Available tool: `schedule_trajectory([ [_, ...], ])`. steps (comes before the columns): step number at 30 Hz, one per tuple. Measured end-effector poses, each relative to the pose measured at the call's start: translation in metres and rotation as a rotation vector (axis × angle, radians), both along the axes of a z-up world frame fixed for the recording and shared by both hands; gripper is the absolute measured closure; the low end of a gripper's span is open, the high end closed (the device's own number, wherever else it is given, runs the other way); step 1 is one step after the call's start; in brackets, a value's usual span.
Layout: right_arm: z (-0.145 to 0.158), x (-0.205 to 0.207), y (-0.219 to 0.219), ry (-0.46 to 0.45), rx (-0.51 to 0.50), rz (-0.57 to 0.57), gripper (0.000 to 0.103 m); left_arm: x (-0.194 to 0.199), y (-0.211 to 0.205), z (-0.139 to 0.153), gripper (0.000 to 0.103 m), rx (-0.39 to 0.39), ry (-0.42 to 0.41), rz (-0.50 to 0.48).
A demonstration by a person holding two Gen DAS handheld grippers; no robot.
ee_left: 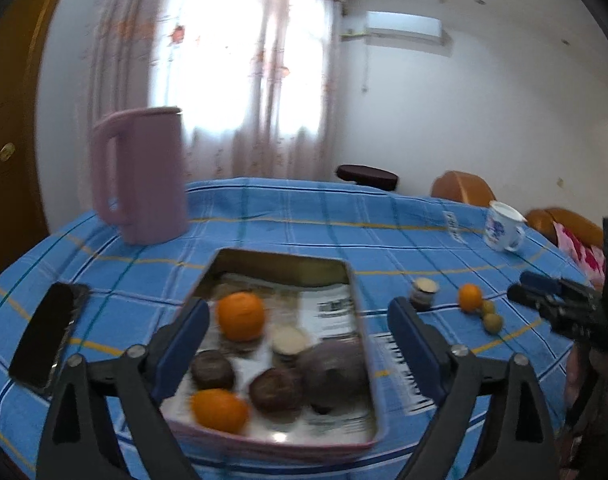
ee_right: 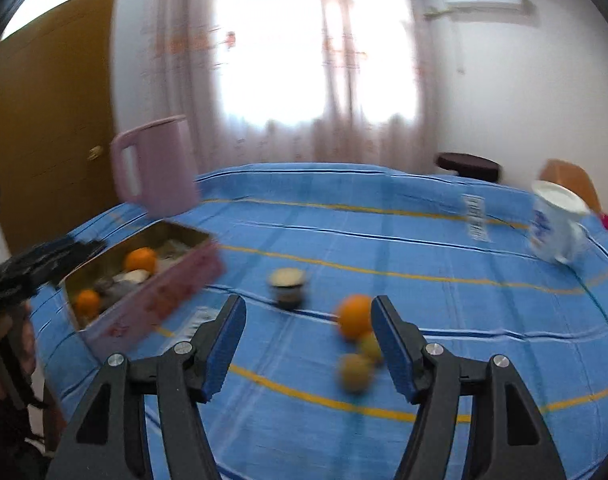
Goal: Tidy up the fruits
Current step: 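Open both tools to drop the passion fruit and orange into the tin, then grasp a small yellow fruit with the right tool while the left tool approaches an orange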
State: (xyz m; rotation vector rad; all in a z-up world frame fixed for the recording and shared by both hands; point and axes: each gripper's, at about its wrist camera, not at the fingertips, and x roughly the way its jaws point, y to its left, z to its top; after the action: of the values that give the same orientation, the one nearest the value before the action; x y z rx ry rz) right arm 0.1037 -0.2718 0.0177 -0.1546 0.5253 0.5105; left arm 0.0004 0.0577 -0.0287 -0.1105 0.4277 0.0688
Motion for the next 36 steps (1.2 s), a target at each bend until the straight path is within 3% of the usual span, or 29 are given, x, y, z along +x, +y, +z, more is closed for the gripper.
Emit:
schedule_trajectory([
  [5, -0.004, 0.019, -0.015, 0.059, -0.041, -0.048, 0.037, 0.013, -0.04, 0.007, 0.005, 0.053, -0.001, -0.085],
  [9, -0.013, 0.026, -0.004, 0.106, -0.092, -0.005, 0.037, 0.029, -0.065, 0.012, 0.005, 0.074, 0.016, -0.153],
  [16, -0.024, 0.023, 0.009, 0.15, -0.138, 0.053, 0.051, 0.053, -0.078, 0.006, 0.005, 0.074, 0.064, -0.163],
  [21, -0.03, 0.026, 0.013, 0.193, -0.158, 0.073, 0.052, 0.061, -0.087, 0.001, 0.005, 0.074, 0.077, -0.171],
  [25, -0.04, 0.034, 0.021, 0.254, -0.201, 0.089, 0.06, 0.065, -0.093, -0.001, 0.005, 0.078, 0.082, -0.179],
  [29, -0.039, 0.034, 0.017, 0.246, -0.201, 0.072, 0.076, 0.067, -0.095, -0.002, 0.005, 0.075, 0.087, -0.187],
  [36, -0.023, 0.026, 0.001, 0.163, -0.129, 0.042, 0.076, 0.079, -0.107, -0.004, 0.005, 0.073, 0.108, -0.217],
])
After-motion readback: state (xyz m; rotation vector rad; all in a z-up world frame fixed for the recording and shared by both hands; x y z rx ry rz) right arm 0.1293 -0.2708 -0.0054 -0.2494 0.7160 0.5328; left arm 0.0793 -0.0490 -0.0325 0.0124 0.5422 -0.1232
